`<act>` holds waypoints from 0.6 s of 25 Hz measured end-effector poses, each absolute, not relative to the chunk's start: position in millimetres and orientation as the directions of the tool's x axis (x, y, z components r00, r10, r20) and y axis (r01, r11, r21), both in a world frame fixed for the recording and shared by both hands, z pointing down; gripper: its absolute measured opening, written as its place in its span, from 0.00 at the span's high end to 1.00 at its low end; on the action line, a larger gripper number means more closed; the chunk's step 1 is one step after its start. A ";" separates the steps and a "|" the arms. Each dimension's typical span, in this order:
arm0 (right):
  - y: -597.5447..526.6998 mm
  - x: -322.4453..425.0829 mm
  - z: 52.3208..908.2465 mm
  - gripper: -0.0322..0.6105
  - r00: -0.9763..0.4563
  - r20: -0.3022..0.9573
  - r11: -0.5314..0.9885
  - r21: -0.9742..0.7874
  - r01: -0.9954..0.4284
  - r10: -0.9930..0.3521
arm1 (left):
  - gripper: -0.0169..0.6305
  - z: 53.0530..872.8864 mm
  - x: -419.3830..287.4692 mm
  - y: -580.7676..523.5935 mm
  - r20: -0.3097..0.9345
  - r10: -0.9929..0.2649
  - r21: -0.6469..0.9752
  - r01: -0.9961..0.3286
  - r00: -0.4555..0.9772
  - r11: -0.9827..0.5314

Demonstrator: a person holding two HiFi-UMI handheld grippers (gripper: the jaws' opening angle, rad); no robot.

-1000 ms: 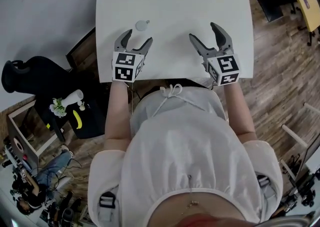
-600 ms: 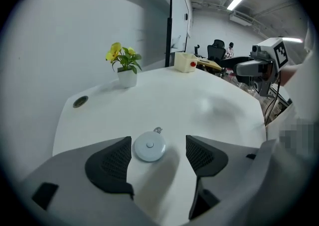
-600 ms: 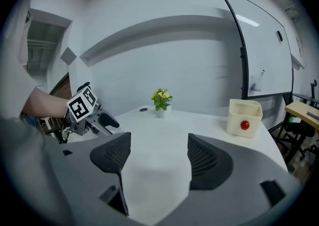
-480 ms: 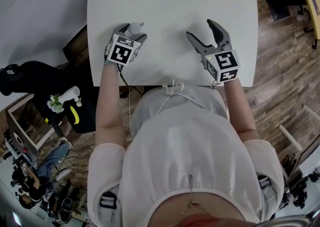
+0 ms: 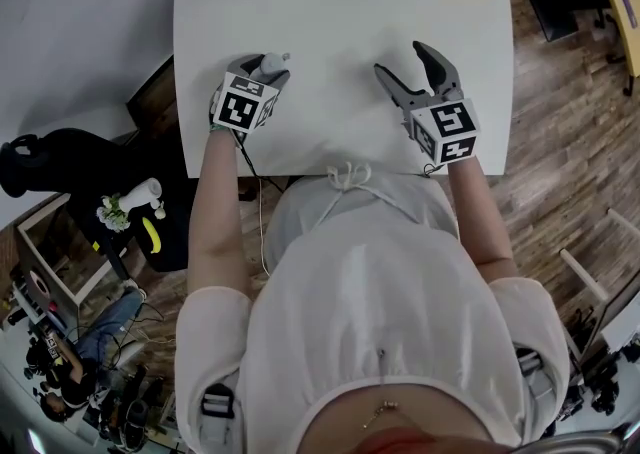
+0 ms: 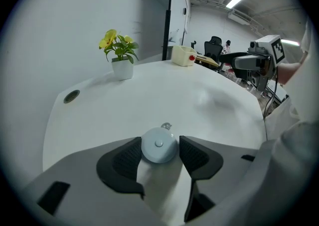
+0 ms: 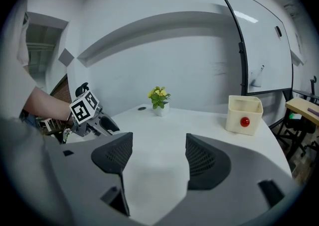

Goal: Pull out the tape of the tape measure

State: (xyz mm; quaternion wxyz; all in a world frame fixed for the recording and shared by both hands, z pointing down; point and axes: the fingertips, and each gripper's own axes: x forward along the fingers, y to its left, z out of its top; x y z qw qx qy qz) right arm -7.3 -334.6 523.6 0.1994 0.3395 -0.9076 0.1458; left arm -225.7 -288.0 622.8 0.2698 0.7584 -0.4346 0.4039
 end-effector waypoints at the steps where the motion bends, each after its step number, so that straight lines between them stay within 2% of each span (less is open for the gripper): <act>1: -333.8 -7.4 523.8 0.44 -0.689 0.463 0.727 -0.128 -0.674 -0.557 | 0.59 622.1 -225.2 -288.0 0.845 -0.449 0.052 -0.881 0.290 -0.470; 7: -327.5 -12.1 522.9 0.45 -0.690 0.480 0.742 -0.113 -0.660 -0.541 | 0.63 620.5 -219.7 -284.9 0.843 -0.459 0.032 -0.876 0.282 -0.481; 15: -311.3 -27.5 527.4 0.45 -0.713 0.524 0.803 -0.090 -0.589 -0.465 | 0.62 574.4 -165.7 -287.5 0.820 -0.446 0.008 -0.787 0.358 -0.617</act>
